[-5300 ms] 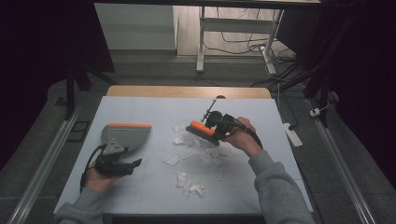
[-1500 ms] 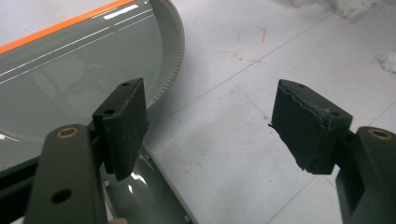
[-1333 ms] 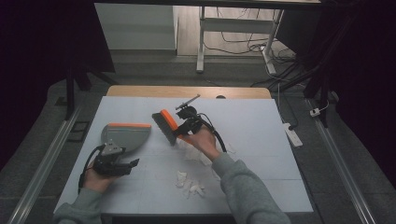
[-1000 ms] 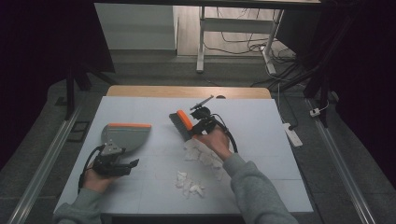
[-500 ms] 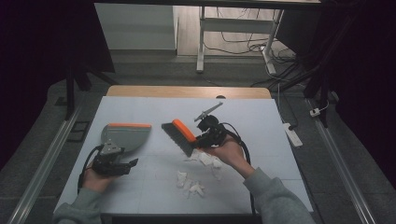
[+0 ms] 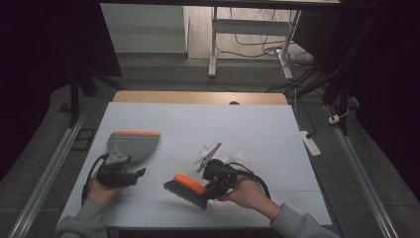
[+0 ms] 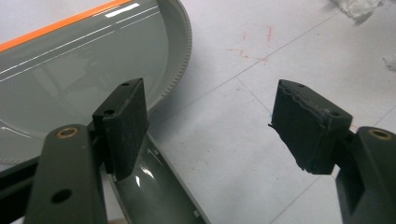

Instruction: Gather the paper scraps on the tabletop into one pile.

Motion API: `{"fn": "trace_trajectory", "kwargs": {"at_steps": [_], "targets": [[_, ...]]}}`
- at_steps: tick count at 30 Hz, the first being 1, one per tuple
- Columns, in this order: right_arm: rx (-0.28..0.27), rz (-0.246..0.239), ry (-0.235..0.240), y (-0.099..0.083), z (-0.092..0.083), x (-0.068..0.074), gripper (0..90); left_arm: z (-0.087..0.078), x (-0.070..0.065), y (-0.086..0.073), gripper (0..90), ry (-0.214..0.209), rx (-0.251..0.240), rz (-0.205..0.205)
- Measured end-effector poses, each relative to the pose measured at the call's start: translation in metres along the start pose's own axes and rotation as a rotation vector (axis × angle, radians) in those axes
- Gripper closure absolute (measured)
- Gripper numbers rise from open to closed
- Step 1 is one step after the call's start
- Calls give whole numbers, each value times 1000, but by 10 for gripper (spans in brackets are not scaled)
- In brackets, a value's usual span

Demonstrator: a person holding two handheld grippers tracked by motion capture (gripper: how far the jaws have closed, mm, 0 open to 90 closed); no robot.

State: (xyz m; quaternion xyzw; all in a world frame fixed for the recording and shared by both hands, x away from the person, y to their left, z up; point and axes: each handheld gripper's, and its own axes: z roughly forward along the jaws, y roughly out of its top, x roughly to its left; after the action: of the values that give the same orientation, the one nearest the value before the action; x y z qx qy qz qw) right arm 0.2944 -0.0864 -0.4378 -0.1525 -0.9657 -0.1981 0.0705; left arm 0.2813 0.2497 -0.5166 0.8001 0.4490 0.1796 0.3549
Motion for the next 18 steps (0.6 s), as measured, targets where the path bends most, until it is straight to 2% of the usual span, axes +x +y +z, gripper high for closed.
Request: {"fn": "trace_trajectory", "kwargs": {"at_steps": [5, 7, 8, 9, 10, 14, 18], "targets": [[91, -30, 6, -5, 14, 5, 700, 0, 0, 0, 275, 3, -2, -2], [99, -46, -9, -4, 16, 5, 700, 0, 0, 0, 275, 3, 0, -1], [106, -37, -14, -2, 17, 5, 700, 0, 0, 0, 275, 5, 2, -1], [121, -61, -37, 0, 18, 4, 700, 0, 0, 0, 275, 3, 0, -1], [130, -60, -56, 1, 18, 4, 700, 0, 0, 0, 275, 4, 1, -1], [157, -69, -86, 9, 20, -3, 700, 0, 1, 0, 275, 3, 1, -3], [155, -25, -127, 13, 16, -23, 699, 0, 1, -1, 275, 2, 5, -2]]}}
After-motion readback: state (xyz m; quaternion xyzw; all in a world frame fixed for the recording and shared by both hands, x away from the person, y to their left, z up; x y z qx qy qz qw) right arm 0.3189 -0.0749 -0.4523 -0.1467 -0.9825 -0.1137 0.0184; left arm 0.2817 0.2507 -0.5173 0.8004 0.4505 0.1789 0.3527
